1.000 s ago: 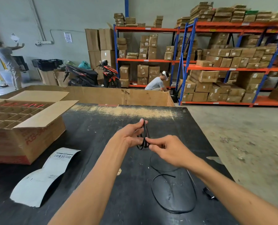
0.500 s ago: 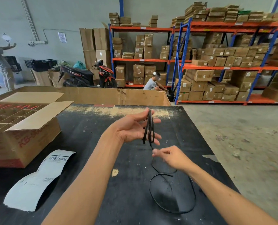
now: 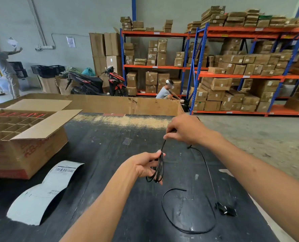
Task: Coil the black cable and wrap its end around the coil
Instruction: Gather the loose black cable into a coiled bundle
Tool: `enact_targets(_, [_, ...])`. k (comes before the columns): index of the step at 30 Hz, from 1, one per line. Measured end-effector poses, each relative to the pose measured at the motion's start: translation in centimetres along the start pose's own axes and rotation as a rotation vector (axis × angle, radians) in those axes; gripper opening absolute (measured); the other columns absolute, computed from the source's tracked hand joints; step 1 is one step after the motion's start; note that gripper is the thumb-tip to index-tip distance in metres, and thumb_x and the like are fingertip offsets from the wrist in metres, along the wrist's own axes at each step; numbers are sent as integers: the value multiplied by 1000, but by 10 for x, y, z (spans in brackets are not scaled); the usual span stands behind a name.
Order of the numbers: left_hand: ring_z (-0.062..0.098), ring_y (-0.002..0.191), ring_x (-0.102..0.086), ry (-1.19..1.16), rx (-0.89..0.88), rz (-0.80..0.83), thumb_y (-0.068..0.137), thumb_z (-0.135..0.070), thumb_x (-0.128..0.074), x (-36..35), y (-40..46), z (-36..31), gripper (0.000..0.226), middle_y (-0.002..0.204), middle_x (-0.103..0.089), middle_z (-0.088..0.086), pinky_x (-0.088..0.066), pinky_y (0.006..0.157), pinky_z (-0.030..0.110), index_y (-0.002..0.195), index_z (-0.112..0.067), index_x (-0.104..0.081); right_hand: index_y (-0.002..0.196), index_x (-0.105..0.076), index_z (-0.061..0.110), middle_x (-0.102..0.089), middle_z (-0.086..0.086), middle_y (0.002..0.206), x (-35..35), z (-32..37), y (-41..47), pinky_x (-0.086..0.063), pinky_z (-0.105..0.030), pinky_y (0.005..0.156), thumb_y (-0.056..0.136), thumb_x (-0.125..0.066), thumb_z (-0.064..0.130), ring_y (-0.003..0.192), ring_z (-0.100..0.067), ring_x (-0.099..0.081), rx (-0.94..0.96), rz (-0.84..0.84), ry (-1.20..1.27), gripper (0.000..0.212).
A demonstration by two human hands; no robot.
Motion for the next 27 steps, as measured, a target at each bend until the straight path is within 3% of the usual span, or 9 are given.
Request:
enact_targets(2, [52,117,-45,-36,-57,-35,97,-28,-55,2,0,-8,20,114,-54,11,-17,104,78,95,-11,-65,89,-82,27,-74,14,80,1,16,-9,-52,-31,61,90,-72,49,75,-9,-66,-38,7,116,24])
enact_targets(5, [51,136,-30,-150,-138,-89,98,-30,-54,4,-1,-21,22,118,-52,8,-16,101,79,90,-12,-65,86,-84,23,-77,9,74,-4,38,-26,-56,-35,63,93,-68,42,67,-12,-67,-82,-19,300,25])
enact_targets(8, [45,123,-46,-267,-213,-100,95,-29,-58,7,-3,-36,22,113,-58,9,-29,97,75,86,-11,-67,80,-83,23,-74,4,64,-17,50,-47,-47,-27,53,91,-66,35,51,-13,-59,-96,-8,451,23])
enact_targets(11, [43,103,-54,-352,-279,-88,94,-26,-61,6,-10,-52,21,111,-58,10,-36,88,75,83,-9,-68,95,-85,26,-78,3,73,-44,58,-70,-43,-18,57,91,-67,33,54,-4,-54,-115,41,543,20])
enact_targets(14, [60,129,-34,-359,-318,-14,95,-26,-59,-2,-22,-67,22,123,-53,12,-27,79,84,88,-7,-68,115,-78,36,-63,-7,60,-74,57,-91,-39,-25,58,96,-67,38,57,-6,-39,-222,39,676,22])
enact_targets(16, [67,130,-26,-348,-332,39,94,-26,-60,-9,-32,-74,23,124,-53,13,-28,76,84,90,-6,-70,117,-78,40,-54,1,57,-86,51,-98,-34,-19,54,96,-68,40,54,-3,-39,-326,-18,873,23])
enact_targets(19, [72,128,-22,-335,-329,97,93,-26,-62,-22,-48,-77,22,129,-52,15,-28,83,83,94,-6,-71,112,-81,38,-52,7,59,-95,40,-99,-32,-10,52,97,-68,40,50,1,-41,-401,-26,1012,20])
enact_targets(24, [71,125,-29,-214,-299,235,89,-25,-62,-46,-73,-69,25,137,-53,17,-26,95,81,91,-5,-78,103,-82,40,-53,5,62,-106,22,-87,-37,-23,56,93,-64,60,59,-13,-44,-420,75,979,28])
enact_targets(27, [68,123,-37,-48,-246,365,86,-25,-63,-58,-83,-56,24,140,-55,16,-26,99,79,89,-6,-78,93,-83,41,-56,10,57,-101,7,-72,-36,-27,59,82,-61,74,57,-8,-45,-391,133,865,41])
Point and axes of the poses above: each hand's wrist, its own y-axis towards the middle knuckle, its own x-axis out of the back of the hand, z = x × y, the point moved 2 cm from there along y, towards the middle knuckle
